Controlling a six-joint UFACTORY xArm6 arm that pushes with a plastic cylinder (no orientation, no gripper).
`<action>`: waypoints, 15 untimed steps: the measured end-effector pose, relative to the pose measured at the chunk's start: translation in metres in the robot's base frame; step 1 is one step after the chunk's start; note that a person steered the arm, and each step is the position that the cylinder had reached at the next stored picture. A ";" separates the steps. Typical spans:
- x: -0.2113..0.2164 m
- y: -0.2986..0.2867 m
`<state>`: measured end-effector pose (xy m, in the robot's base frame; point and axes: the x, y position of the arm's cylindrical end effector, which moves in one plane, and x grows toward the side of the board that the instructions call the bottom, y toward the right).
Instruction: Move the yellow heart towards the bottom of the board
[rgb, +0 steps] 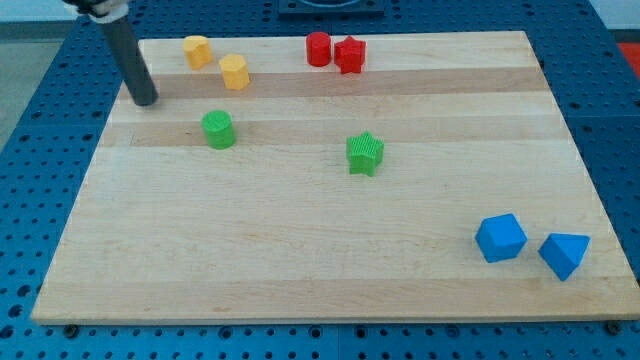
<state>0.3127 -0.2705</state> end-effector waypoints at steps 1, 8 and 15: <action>-0.029 -0.008; -0.074 0.131; -0.026 0.206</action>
<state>0.2868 -0.0645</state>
